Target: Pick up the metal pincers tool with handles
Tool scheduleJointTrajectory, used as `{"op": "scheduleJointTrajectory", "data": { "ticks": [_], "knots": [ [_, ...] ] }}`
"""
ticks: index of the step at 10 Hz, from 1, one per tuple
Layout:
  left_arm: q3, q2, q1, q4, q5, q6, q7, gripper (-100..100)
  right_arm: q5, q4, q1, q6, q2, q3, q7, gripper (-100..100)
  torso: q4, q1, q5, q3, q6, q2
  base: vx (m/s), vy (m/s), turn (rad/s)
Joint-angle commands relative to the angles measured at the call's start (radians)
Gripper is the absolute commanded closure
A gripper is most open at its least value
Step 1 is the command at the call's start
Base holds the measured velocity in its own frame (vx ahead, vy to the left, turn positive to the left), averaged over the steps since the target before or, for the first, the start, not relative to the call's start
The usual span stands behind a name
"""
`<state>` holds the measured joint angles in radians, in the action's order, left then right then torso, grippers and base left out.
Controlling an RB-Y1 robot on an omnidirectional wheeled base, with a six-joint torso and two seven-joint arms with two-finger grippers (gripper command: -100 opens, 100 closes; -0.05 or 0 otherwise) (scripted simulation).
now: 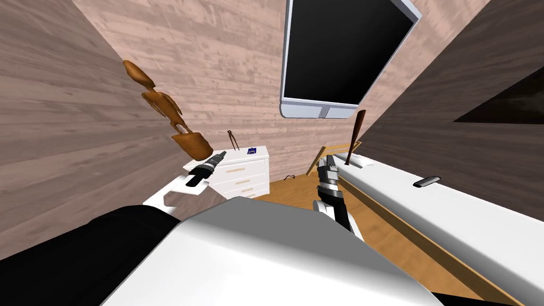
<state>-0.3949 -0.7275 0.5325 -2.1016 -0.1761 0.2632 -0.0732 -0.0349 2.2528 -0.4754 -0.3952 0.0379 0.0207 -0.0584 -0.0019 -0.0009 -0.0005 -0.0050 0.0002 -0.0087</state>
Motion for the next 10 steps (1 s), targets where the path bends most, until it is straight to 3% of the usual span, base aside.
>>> {"op": "scheduleJointTrajectory", "data": {
  "ticks": [1, 5, 8, 9, 10],
  "knots": [
    [-0.021, -0.037, -0.008, 0.021, -0.014, 0.037, -0.027, -100, 0.000, 0.000, 0.000, 0.000, 0.000, 0.000, 0.000, 0, 0.000, 0.000, 0.000, 0.000, 0.000, 0.000, 0.139, -0.033, -0.175],
    [-0.078, -0.121, -0.010, 0.046, -0.035, 0.121, -0.078, -100, 0.000, 0.000, 0.000, 0.000, 0.000, 0.000, 0.000, 0, 0.000, 0.002, 0.000, 0.000, 0.000, 0.000, 0.145, -0.008, -0.181],
    [-0.115, -0.159, -0.012, 0.063, -0.048, 0.172, -0.112, -100, 0.000, 0.000, 0.000, 0.000, 0.000, 0.000, 0.000, 0, 0.001, 0.001, 0.000, 0.002, -0.001, 0.003, 0.107, 0.001, -0.137],
    [-0.108, -0.152, -0.009, 0.059, -0.043, 0.157, -0.102, -100, 0.000, 0.000, 0.000, 0.000, 0.000, 0.000, 0.000, 0, 0.001, 0.000, 0.000, 0.002, -0.001, 0.003, 0.052, 0.001, -0.024],
    [-0.110, -0.153, -0.009, 0.059, -0.044, 0.161, -0.105, 0, 0.000, 0.000, 0.000, 0.000, 0.000, 0.000, 0.000, 0, 0.001, 0.000, 0.000, 0.003, -0.001, 0.006, 0.009, 0.000, 0.004]
  ]
}}
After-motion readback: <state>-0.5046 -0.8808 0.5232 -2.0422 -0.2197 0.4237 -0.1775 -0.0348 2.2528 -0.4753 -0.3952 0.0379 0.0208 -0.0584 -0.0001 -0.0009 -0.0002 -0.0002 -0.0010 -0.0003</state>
